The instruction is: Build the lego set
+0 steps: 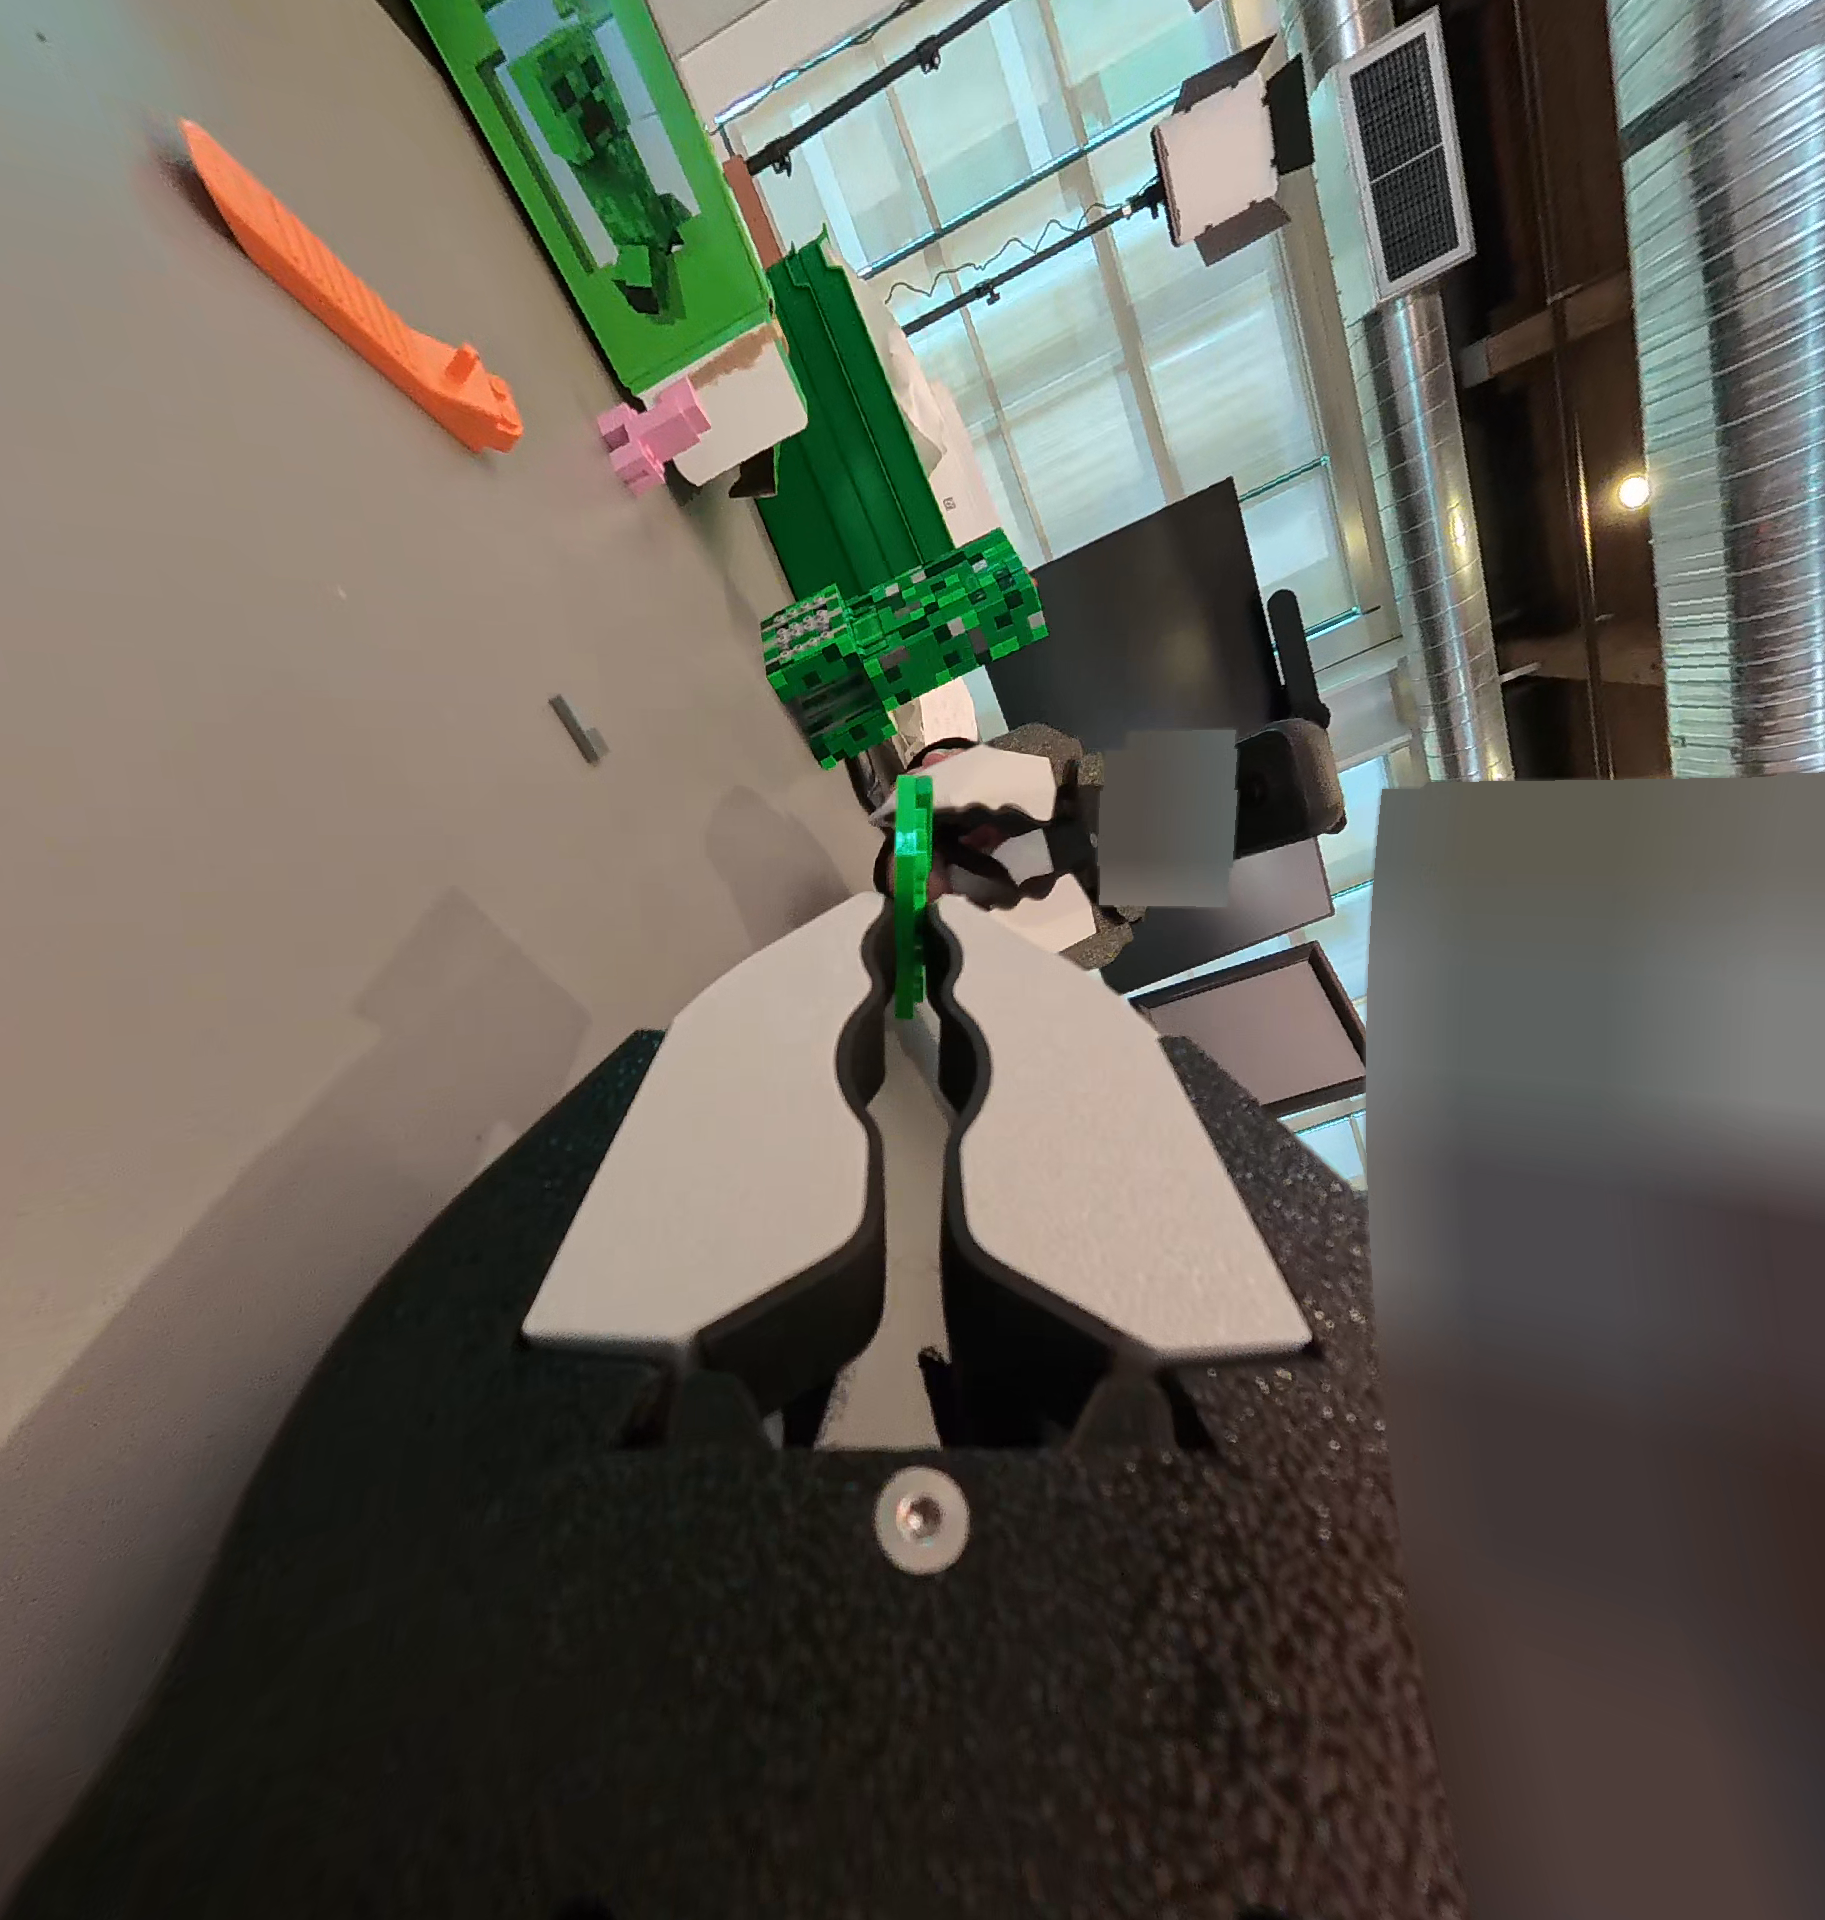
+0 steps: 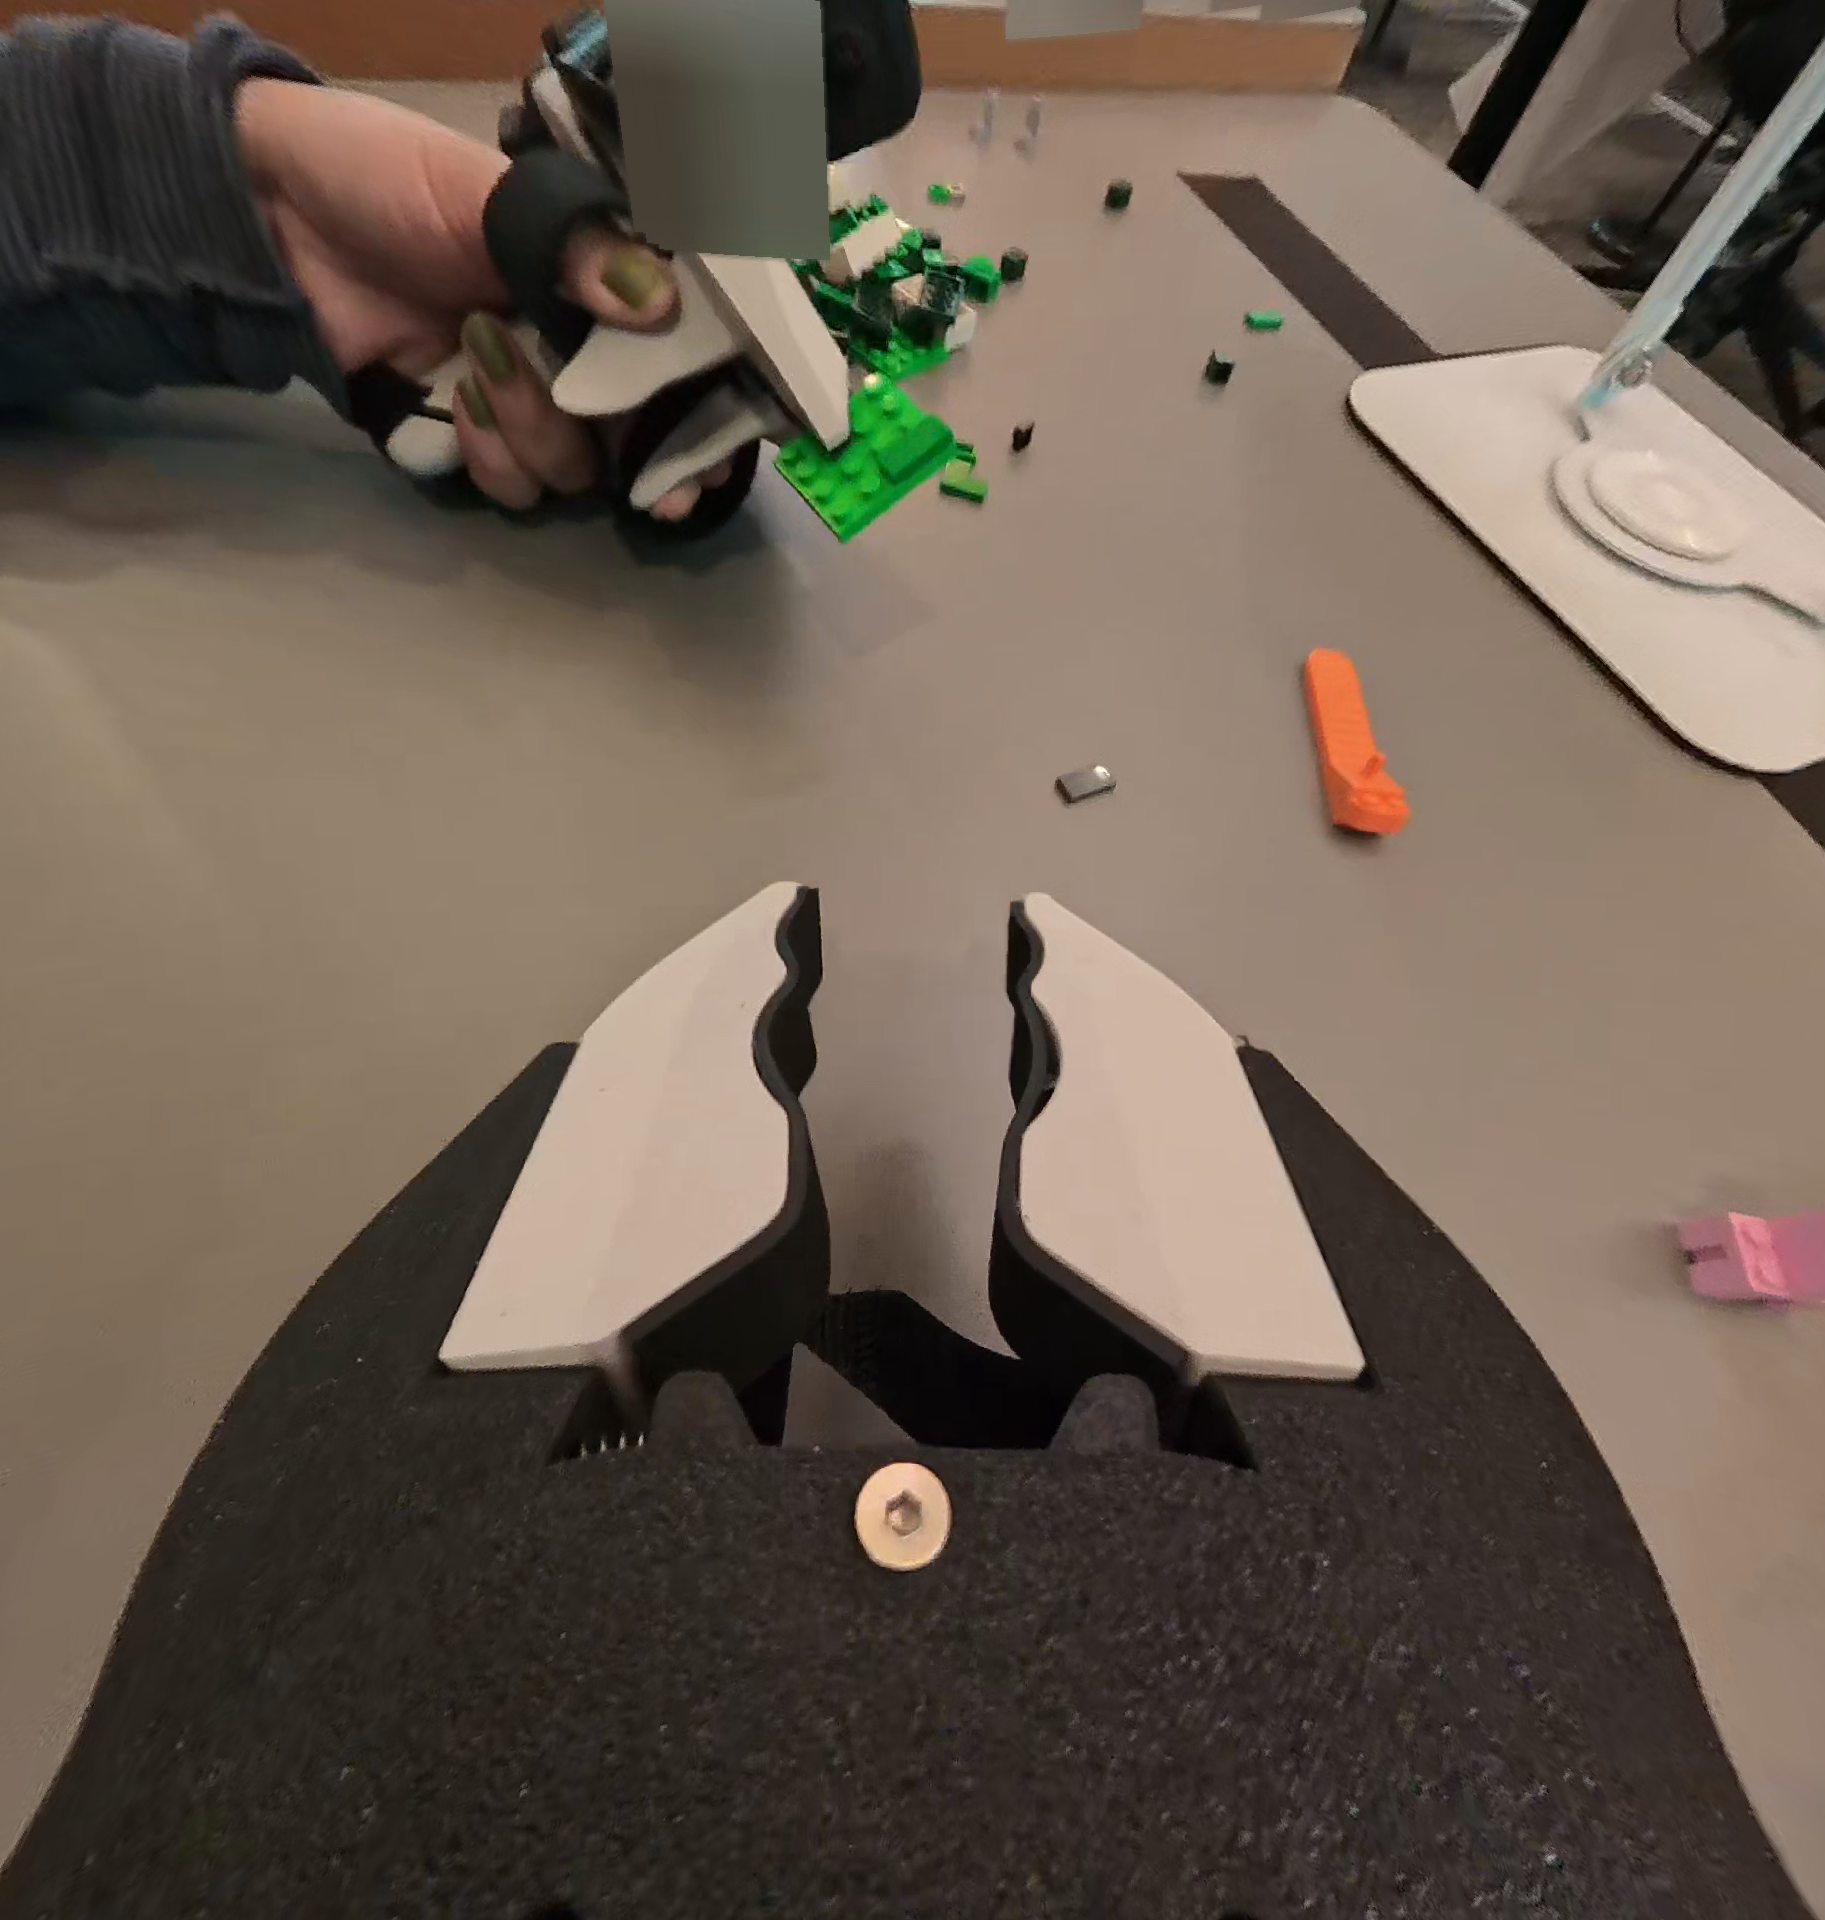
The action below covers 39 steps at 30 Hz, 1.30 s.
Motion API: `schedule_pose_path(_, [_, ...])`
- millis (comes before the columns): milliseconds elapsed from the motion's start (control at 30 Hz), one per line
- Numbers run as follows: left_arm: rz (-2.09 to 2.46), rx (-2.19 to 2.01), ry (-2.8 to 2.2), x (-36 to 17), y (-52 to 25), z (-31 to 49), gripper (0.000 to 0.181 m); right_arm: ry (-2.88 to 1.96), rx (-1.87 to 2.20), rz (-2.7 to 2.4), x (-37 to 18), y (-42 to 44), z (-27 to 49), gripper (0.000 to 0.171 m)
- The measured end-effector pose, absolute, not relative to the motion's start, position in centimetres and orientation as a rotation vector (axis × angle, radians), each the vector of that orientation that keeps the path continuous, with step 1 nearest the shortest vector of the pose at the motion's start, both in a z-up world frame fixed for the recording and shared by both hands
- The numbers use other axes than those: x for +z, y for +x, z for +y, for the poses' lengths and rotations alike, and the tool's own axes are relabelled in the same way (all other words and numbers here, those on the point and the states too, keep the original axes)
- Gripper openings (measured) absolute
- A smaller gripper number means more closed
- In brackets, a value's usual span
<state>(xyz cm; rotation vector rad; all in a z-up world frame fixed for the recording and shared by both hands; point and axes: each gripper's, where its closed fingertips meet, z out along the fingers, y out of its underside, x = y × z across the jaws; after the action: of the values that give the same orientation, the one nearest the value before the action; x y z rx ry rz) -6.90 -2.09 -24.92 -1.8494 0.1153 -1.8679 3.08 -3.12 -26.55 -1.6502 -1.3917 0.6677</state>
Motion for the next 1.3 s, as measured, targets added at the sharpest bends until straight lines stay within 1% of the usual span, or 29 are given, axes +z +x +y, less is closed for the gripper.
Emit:
schedule_pose_path(167, [0.13,-1.879,-1.851,-24.9,-6.8,-2.3,0.004,-1.704,0.709,-1.356,-27.1,3.3,-3.6,0.036])
schedule_pose_path(300, [0.13,-1.875,-1.854,-25.0,-6.8,-2.3,0.003,-1.733,0.707,-1.387,-28.2,3.5,-4.3,0.029])
schedule_pose_path(467, [0.12,-1.878,-1.853,-25.0,-6.9,-2.2,0.003,-1.762,0.699,-1.436,-29.2,3.4,-4.7,0.027])
schedule_pose_path(633, [0.116,-1.878,-1.859,-25.1,-6.9,-2.2,0.004,-1.753,0.713,-1.383,-28.9,3.0,-4.1,0.027])
schedule_pose_path(867, [0.106,-1.868,-1.869,-25.3,-6.9,-2.1,0.003,-1.859,0.678,-1.114,-27.9,1.0,0.2,0.021])
schedule_pose_path(900, [0.103,-1.865,-1.87,-25.3,-7.0,-2.0,0.004,-1.894,0.676,-1.104,-28.1,0.6,0.7,0.018])
schedule_pose_path(1167, [0.014,-1.816,-1.846,-25.3,-7.8,-1.2,0.003,-2.144,0.589,-1.045,-30.7,-2.1,3.6,0.018])
schedule_pose_path(1300, [-0.089,-1.723,-1.781,-25.0,-9.0,-0.2,0.003,-2.178,0.473,-1.021,-31.2,-2.4,4.0,0.019])
